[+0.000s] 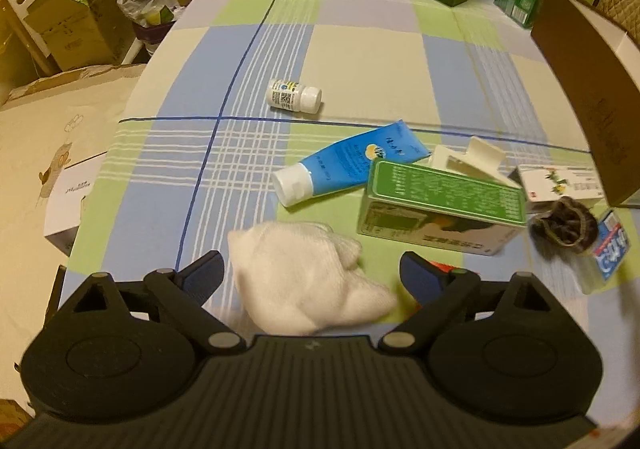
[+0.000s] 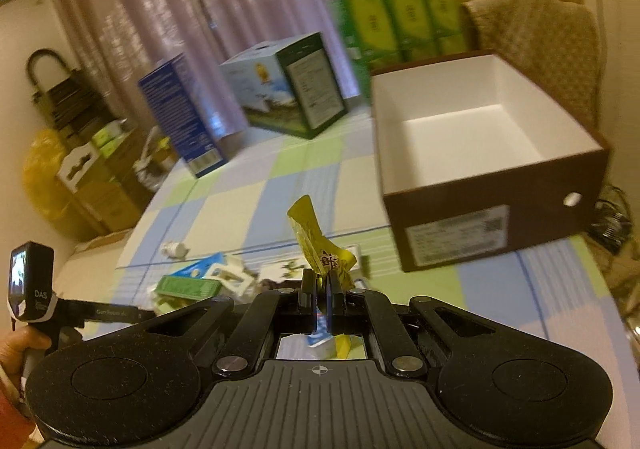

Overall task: Organize objects
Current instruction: 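Carry the snack bag toward the box while the left tool grasps the white sock, then carry the white sock in the left tool over the open box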

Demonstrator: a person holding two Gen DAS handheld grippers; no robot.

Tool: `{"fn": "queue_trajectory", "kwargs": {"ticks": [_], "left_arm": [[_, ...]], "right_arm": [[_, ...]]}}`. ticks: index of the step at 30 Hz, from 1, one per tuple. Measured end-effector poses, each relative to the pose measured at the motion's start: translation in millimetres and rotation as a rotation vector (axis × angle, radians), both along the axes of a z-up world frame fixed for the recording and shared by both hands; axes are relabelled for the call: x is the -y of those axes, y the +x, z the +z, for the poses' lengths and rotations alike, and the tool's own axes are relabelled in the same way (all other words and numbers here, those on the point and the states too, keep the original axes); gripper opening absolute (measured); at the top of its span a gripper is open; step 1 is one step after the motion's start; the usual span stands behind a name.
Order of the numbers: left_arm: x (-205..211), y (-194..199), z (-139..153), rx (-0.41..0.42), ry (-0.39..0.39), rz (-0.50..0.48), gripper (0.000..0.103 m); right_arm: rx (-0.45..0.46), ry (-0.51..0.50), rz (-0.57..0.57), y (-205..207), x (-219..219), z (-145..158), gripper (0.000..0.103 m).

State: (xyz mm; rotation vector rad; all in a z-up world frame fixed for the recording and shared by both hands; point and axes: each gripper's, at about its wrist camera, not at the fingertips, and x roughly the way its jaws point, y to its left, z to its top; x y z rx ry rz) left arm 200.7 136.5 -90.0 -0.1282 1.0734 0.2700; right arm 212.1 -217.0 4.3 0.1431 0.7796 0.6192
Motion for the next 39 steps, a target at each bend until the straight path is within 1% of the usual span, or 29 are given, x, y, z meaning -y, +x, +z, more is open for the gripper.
{"fn": "queue_trajectory", "kwargs": {"ticks": [2, 3, 5, 6, 7, 8, 9, 11, 14, 17, 23, 28, 34, 39], "left_arm": [[-4.8, 4.4, -7.1, -0.019, -0.006, 0.001, 0.081], [-7.0, 5.3, -10.3, -0.026, -0.014, 0.003, 0.079], [-10.1, 4.8, -14.7, -0.035, -0.035, -0.001, 0.065], [-11.0, 3.3, -14.8, -0.029, -0.041, -0.003, 0.064], [-11.1, 2.1, -13.9, -0.021, -0.044, -0.008, 0.059], [-10.6, 0.7, -12.7, -0.012, -0.048, -0.018, 0.046], [-10.1, -0.5, -10.8, -0.003, -0.056, -0.027, 0.041], [-9.0, -1.8, -6.7, 0.002, -0.058, -0.034, 0.032], [-7.6, -6.1, -0.5, 0.011, -0.052, -0.046, 0.025], [-9.1, -13.3, 9.2, 0.027, -0.056, -0.04, 0.021], [-6.2, -25.2, 39.6, 0.086, -0.047, -0.034, 0.02], [8.4, -28.7, 71.5, 0.15, -0.043, -0.052, 0.02], [41.1, -19.4, 103.3, 0.226, -0.057, -0.112, 0.02], [77.2, -3.4, 122.8, 0.274, -0.07, -0.193, 0.02]], "right_arm": [[0.004, -0.004, -0.032, -3.7, 5.3, 1.3, 0.0], [0.006, -0.006, -0.046, -5.3, 7.8, 1.8, 0.0], [0.01, -0.01, -0.068, -7.7, 11.8, 3.1, 0.0], [0.011, -0.012, -0.077, -9.5, 13.7, 3.6, 0.0], [0.012, -0.014, -0.083, -10.0, 15.2, 3.9, 0.0], [0.01, -0.016, -0.089, -9.8, 16.9, 4.2, 0.0], [0.009, -0.017, -0.094, -9.6, 18.1, 4.3, 0.0], [0.006, -0.017, -0.101, -8.4, 20.3, 4.8, 0.0], [0.009, -0.019, -0.103, -6.2, 22.2, 6.0, 0.0], [0.013, -0.019, -0.1, -1.4, 24.6, 7.9, 0.0], [0.025, -0.007, -0.087, 9.7, 31.2, 14.5, 0.0], [0.038, 0.008, -0.077, 19.9, 38.0, 21.5, 0.0], [0.052, 0.027, -0.068, 31.6, 49.1, 30.4, 0.0], [0.075, 0.042, -0.061, 41.4, 59.9, 38.7, 0.0]]}}
